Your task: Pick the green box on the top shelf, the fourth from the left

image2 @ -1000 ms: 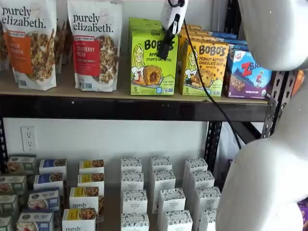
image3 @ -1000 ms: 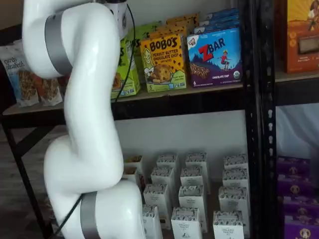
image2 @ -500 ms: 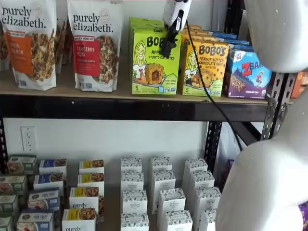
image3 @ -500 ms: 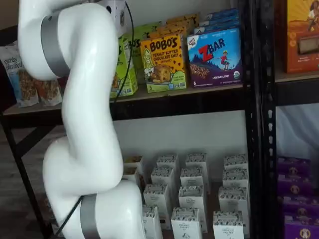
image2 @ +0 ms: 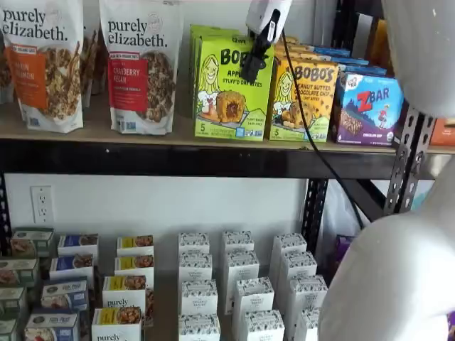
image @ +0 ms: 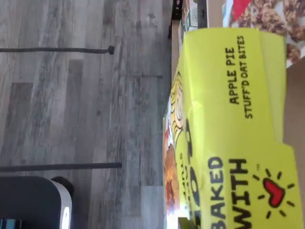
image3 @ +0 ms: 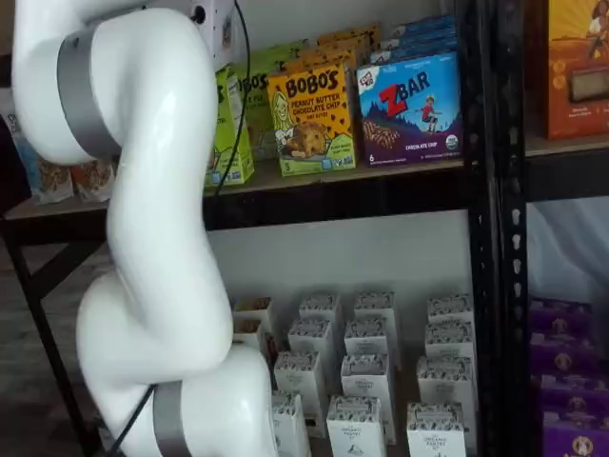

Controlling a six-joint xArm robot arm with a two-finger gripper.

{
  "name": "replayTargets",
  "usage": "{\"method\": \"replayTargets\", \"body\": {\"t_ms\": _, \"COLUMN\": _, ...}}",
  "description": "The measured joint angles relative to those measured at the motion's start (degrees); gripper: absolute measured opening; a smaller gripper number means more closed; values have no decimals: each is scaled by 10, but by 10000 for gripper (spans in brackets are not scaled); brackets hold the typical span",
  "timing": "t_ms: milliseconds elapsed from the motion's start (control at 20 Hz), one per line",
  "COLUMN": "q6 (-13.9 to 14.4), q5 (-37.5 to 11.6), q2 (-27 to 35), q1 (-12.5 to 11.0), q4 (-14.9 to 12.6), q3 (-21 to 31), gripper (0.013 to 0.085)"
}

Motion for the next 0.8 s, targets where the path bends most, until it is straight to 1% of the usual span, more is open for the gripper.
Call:
{"method": "replayTargets", "body": {"t_ms": 300, "q6": 1, "q5": -1, "q2": -34, "q1": 0, "q4": 1, "q3": 30, "gripper": 250}}
{"method": "replayTargets", "body": {"t_ms": 800, "q6": -10, "q5": 9, "q2": -80, "q1": -12, "q4": -1, "q3": 76, "gripper": 250}}
